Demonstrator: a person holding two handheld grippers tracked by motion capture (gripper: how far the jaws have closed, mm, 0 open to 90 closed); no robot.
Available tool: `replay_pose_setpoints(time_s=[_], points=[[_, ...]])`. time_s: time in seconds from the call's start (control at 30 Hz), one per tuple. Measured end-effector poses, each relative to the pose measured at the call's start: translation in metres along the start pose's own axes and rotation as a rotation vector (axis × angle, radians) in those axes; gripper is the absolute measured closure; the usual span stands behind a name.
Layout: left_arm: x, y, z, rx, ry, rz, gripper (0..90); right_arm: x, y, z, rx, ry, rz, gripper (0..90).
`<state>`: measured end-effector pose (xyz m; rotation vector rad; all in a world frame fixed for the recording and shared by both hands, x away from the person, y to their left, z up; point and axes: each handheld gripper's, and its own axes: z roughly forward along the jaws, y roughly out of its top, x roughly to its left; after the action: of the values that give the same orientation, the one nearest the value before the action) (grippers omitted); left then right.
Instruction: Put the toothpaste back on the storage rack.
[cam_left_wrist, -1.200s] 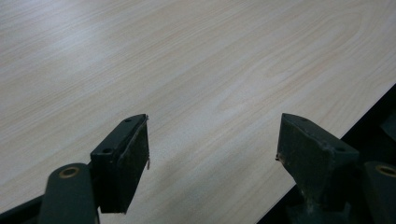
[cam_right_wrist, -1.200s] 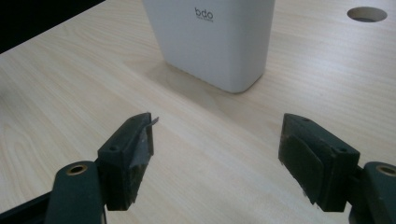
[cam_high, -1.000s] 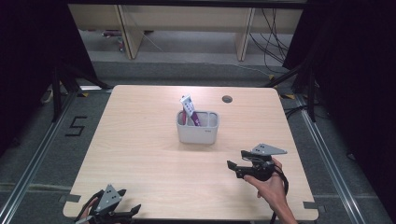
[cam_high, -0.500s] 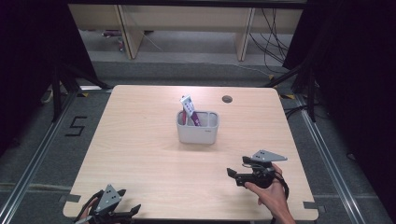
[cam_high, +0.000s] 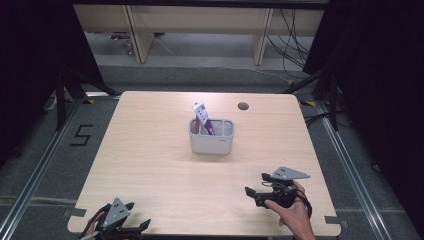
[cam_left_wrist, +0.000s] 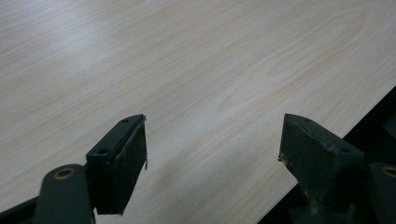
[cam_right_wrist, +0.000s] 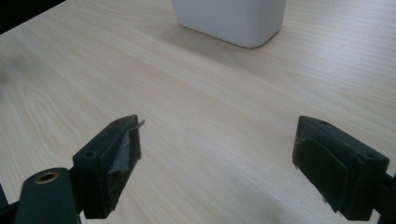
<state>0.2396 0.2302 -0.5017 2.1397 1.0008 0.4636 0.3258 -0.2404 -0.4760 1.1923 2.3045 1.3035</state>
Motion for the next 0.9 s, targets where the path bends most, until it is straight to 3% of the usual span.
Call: replay_pose_setpoints(time_s=[0.07, 0.1, 0.13, 0.27, 0.3, 0.33, 0.37, 0.4, 0.43, 0.53, 0.57, 0.6, 0.63, 0.73, 0.77, 0.9], points=[[-0.001, 0.0, 0.0, -0.008, -0.003, -0.009, 22.7, 0.002, -0.002, 0.0, -0.003, 0.011, 0.026, 16.1], [-0.001, 0.0, 0.0, -0.007, -0.003, -0.008, 22.8, 0.001, -0.002, -0.001, 0.004, 0.003, 0.005, 16.2], [-0.001, 0.0, 0.001, -0.007, -0.003, -0.008, 22.7, 0.004, -0.004, -0.001, 0.015, 0.004, 0.044, 16.2], [-0.001, 0.0, 0.001, -0.008, -0.001, -0.008, 21.8, 0.002, -0.007, -0.003, 0.013, 0.008, 0.002, 16.2], [-0.001, 0.0, 0.001, -0.006, -0.001, -0.008, 21.6, 0.005, -0.008, -0.003, 0.016, 0.021, 0.037, 16.2], [-0.001, 0.0, 0.001, -0.007, -0.001, -0.009, 21.6, 0.003, -0.008, -0.004, 0.016, 0.011, 0.003, 16.2], [-0.001, 0.0, 0.001, -0.007, 0.0, -0.008, 21.6, 0.006, -0.01, -0.003, 0.009, 0.02, 0.033, 16.2], [-0.001, 0.0, 0.001, -0.007, 0.0, -0.009, 21.6, 0.004, -0.01, -0.003, 0.012, 0.04, 0.005, 16.2], [-0.001, 0.0, 0.001, -0.007, 0.0, -0.009, 21.6, 0.007, -0.011, -0.005, 0.031, 0.014, 0.024, 16.2], [-0.001, 0.0, 0.001, -0.007, 0.0, -0.009, 21.6, 0.009, -0.014, -0.005, 0.028, 0.029, 0.026, 16.2], [0.0, 0.0, 0.0, 0.001, 0.001, 0.002, 21.5, 0.007, -0.015, -0.006, 0.025, 0.017, -0.008, 16.2], [0.0, -0.001, 0.0, -0.005, 0.001, 0.0, 21.2, 0.008, -0.015, -0.005, 0.034, 0.033, 0.005, 16.2], [0.0, -0.001, 0.0, -0.006, 0.001, 0.0, 20.9, 0.009, -0.017, -0.007, 0.051, 0.017, 0.015, 16.2], [0.0, -0.001, 0.001, -0.014, -0.001, -0.002, 20.9, 0.008, -0.021, -0.007, 0.05, 0.038, 0.012, 16.2], [0.0, -0.001, 0.001, -0.013, -0.001, -0.002, 20.9, 0.011, -0.022, -0.009, 0.06, 0.031, 0.04, 16.2], [0.001, -0.001, 0.001, -0.009, 0.002, 0.003, 20.8, 0.011, -0.026, -0.01, 0.062, 0.026, 0.009, 16.2]])
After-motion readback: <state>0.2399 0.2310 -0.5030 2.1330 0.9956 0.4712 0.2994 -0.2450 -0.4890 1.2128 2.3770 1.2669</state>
